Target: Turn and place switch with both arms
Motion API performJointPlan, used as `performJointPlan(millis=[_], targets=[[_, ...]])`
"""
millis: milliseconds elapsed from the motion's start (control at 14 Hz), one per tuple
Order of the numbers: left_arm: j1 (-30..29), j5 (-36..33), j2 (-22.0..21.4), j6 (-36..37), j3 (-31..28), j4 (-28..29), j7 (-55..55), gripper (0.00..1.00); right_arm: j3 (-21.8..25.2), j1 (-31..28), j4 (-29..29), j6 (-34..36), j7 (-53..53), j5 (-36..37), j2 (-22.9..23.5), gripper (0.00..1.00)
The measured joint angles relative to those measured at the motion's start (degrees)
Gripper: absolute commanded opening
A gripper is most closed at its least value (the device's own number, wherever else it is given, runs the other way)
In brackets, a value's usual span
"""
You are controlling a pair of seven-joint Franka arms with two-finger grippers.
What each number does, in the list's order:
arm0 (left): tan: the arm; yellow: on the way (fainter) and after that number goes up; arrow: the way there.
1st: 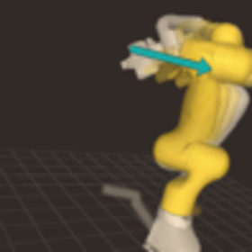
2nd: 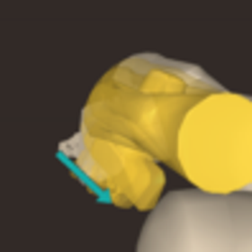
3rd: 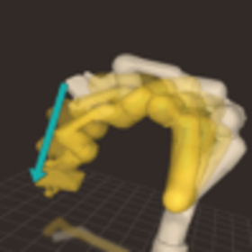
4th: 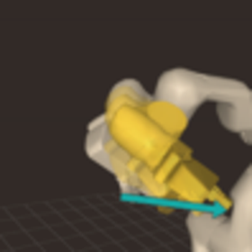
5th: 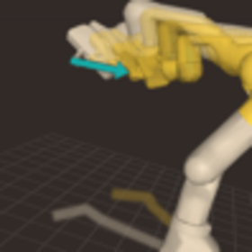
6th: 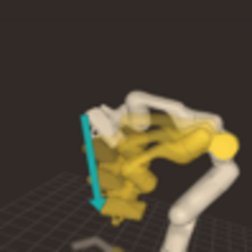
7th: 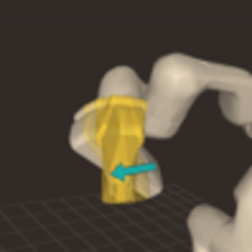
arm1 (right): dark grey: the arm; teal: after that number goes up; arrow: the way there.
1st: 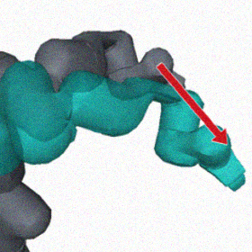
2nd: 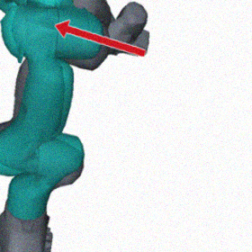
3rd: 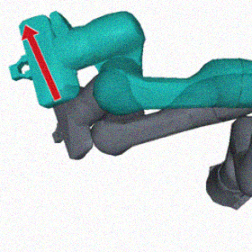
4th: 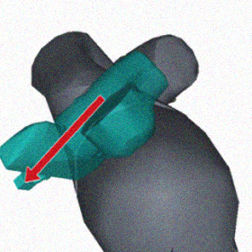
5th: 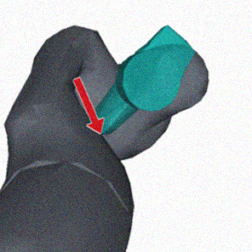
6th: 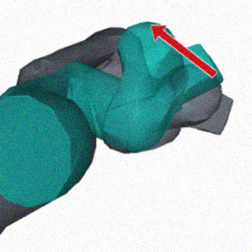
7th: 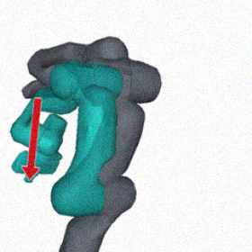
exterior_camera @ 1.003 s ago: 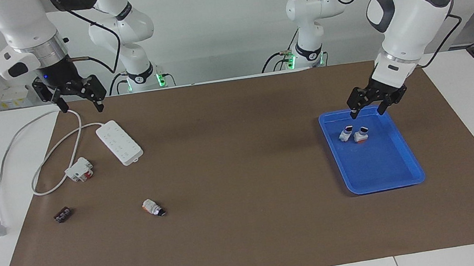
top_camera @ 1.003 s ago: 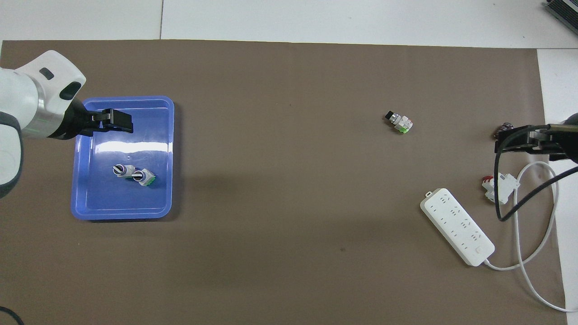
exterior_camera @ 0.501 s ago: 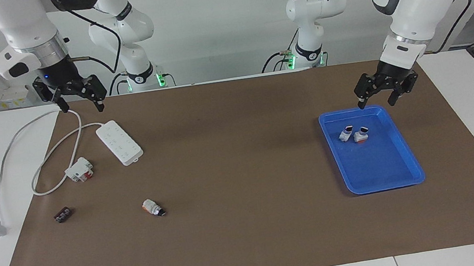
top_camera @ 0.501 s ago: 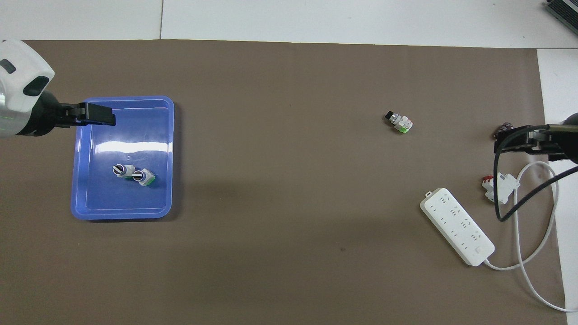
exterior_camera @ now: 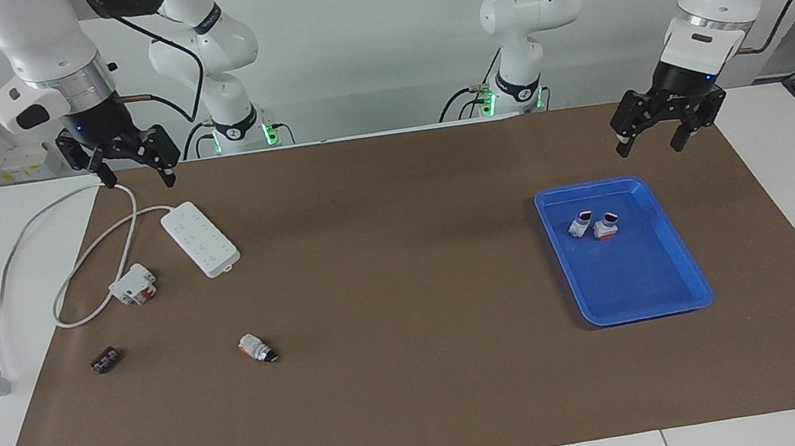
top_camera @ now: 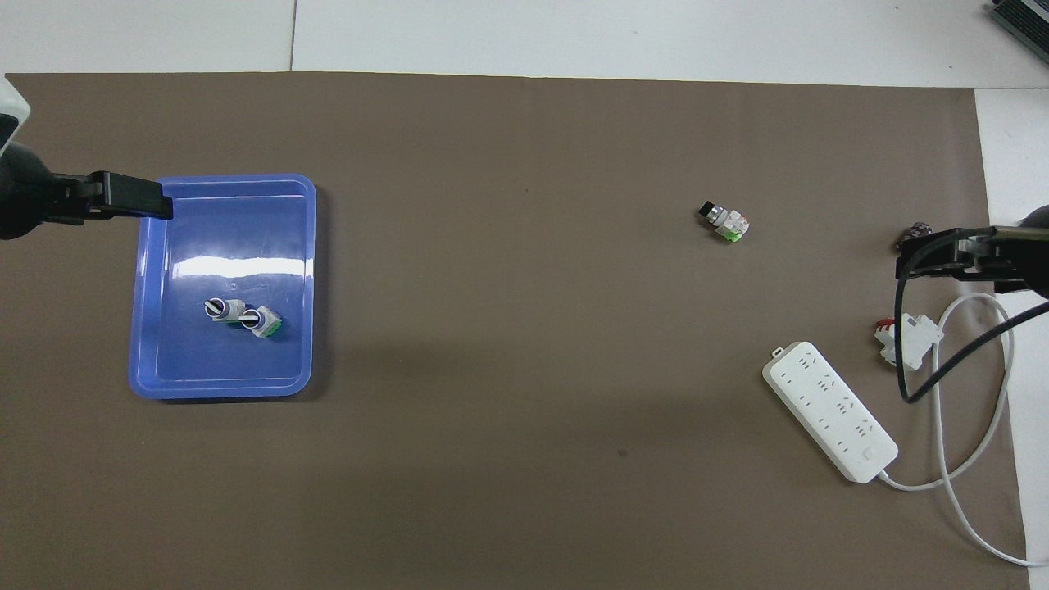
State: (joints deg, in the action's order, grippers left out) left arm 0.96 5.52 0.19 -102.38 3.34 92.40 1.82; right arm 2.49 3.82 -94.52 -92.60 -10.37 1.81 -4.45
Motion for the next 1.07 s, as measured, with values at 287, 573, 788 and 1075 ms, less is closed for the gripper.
performJointPlan(millis=[287, 573, 788, 1075], targets=[[0.0, -0.6, 0.0, 4.0, -0.2, -2.0, -5.1, 1.0, 0.0, 0.0, 0.0, 0.0, 0.0, 0.0, 0.0, 1.0], [0.2, -5.3, 0.0, 9.0, -1.9, -3.4, -12.7, 1.0, 0.1, 0.0, 0.0, 0.1, 0.0, 0.0, 0.0, 1.0], [0.7, -5.4, -0.6, 12.5, -1.8, -3.7, -13.5, 1.0, 0.1, 0.0, 0.0, 0.1, 0.0, 0.0, 0.0, 1.0], [1.9, -5.4, -2.8, 16.9, -2.0, -3.7, -13.5, 1.0, 0.1, 0.0, 0.0, 0.1, 0.0, 0.0, 0.0, 1.0]])
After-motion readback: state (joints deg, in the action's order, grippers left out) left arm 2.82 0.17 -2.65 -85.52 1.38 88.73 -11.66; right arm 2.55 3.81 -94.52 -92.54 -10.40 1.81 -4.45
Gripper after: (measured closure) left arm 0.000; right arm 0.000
